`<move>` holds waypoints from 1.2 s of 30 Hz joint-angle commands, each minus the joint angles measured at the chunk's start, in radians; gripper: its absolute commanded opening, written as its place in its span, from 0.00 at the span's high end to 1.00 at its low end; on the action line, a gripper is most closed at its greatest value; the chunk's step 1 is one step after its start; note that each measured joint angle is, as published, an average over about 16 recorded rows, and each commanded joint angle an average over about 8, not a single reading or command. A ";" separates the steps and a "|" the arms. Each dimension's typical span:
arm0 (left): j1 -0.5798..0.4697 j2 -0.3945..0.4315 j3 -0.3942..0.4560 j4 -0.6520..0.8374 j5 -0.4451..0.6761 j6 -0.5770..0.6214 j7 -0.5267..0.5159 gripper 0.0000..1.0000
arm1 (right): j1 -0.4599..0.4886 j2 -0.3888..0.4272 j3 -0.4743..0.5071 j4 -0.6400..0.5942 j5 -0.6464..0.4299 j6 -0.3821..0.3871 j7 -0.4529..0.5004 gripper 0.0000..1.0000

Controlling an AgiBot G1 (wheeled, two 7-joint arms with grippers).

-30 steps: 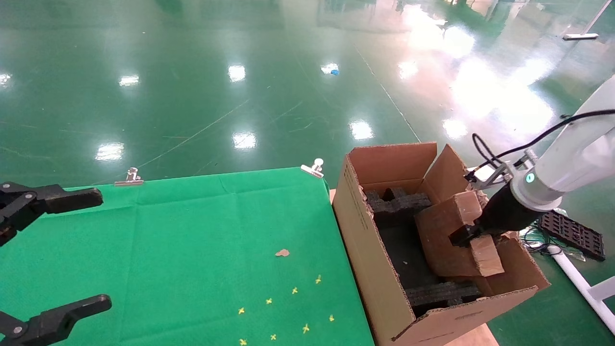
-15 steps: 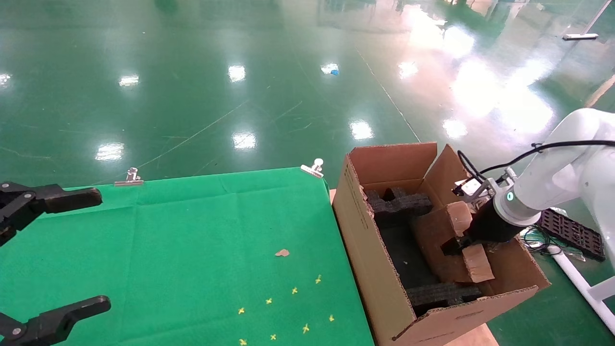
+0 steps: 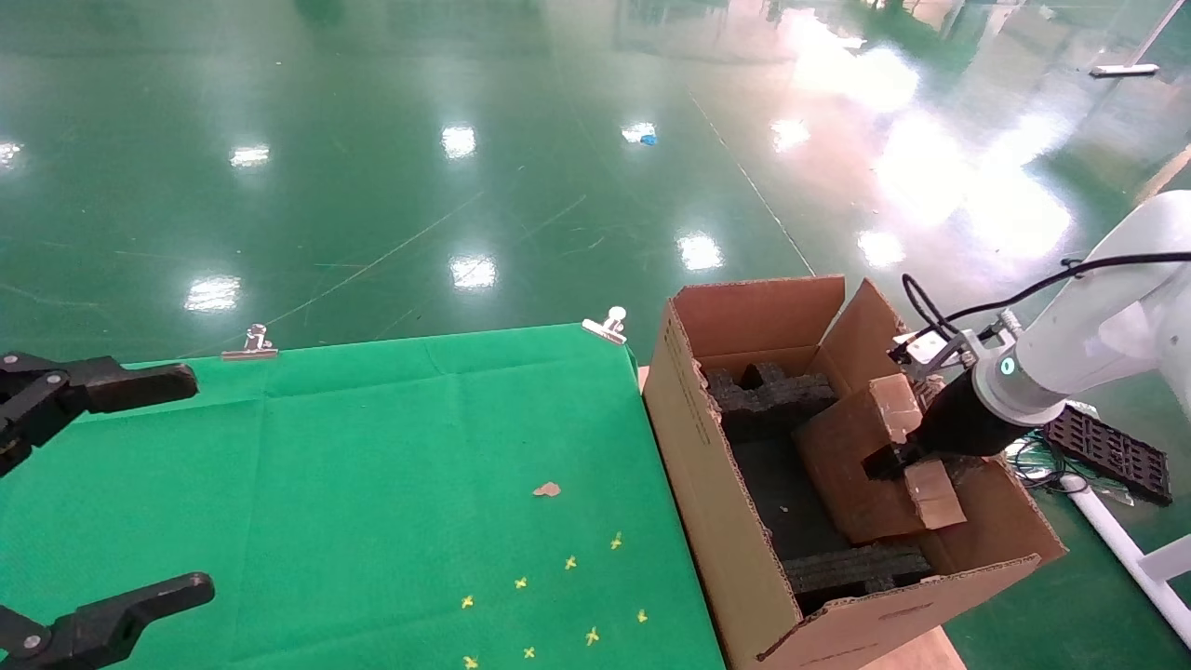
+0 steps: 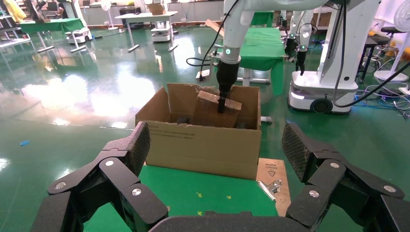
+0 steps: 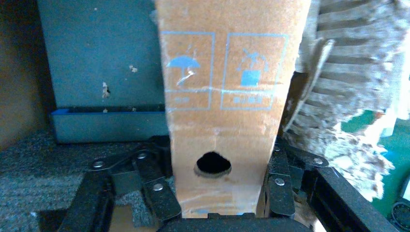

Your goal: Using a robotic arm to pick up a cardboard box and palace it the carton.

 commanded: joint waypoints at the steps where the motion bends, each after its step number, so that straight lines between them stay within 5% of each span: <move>1: 0.000 0.000 0.000 0.000 0.000 0.000 0.000 0.00 | 0.008 0.005 0.001 0.000 0.001 -0.010 -0.005 0.00; 22: 0.000 -0.001 0.001 0.000 -0.001 -0.001 0.001 0.00 | 0.040 0.002 0.002 -0.002 0.002 -0.017 -0.012 0.00; 29: 0.000 -0.001 0.002 0.000 -0.001 -0.001 0.001 0.00 | 0.160 -0.001 0.004 0.013 0.005 -0.061 -0.048 0.00; 36: 0.000 -0.001 0.002 0.000 -0.001 -0.001 0.001 0.00 | 0.328 0.002 0.014 0.042 0.017 -0.185 -0.124 0.00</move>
